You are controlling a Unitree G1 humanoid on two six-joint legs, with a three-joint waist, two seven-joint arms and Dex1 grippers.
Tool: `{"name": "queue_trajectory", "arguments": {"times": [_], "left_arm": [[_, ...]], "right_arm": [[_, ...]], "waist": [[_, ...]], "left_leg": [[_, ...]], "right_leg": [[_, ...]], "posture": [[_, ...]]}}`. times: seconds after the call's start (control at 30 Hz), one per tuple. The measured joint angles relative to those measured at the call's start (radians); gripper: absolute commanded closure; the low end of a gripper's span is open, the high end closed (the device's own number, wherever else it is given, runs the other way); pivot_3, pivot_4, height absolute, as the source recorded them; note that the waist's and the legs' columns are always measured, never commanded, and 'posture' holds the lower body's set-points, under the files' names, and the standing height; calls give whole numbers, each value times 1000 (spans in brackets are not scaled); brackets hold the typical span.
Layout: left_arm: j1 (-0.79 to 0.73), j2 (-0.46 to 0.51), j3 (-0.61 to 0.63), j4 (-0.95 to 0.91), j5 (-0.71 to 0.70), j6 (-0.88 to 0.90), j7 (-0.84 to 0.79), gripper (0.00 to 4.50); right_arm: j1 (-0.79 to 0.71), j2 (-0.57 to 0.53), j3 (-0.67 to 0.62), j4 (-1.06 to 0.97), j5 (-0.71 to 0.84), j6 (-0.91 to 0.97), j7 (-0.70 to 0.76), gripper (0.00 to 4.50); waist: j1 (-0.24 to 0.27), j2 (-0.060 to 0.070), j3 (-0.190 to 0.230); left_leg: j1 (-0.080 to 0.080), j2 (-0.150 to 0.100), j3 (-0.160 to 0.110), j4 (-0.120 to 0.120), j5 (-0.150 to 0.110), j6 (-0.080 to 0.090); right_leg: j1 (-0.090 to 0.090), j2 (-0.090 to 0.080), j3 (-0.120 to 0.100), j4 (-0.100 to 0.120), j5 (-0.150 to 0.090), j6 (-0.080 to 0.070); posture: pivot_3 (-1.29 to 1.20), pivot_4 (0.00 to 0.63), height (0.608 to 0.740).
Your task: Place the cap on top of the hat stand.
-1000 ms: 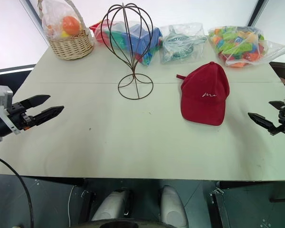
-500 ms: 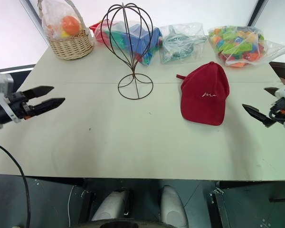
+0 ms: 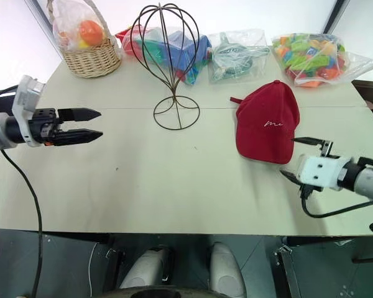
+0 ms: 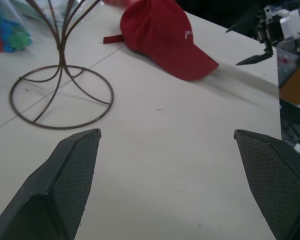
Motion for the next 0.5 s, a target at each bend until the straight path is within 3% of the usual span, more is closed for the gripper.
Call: {"name": "queue_trajectory", "arguments": {"times": [0.13,0.33,0.5], "left_arm": [[41,20,-15,-63,14,-3,-11,0],[43,17,-1,-133,-2,35,53,0],[54,11,27,-187,-26,78,122,0]], "right_arm": [[20,-2,17,86,-122,-137,-89,40],[-77,13,116,252,-288,-302,-285,40],[-235,86,235,386,-508,-385,-567,40]], "waist": [[1,0,0],[-2,-2,1],[-25,-8,0]], "left_leg": [[1,0,5,0,-1,1],[3,1,10,0,-1,1],[5,2,12,0,1,-2]], "right_leg": [[0,1,3,1,0,0],[-1,1,9,1,1,1],[-1,2,13,2,1,2]], "posture": [[0,150,739],[0,150,739],[0,150,739]]}}
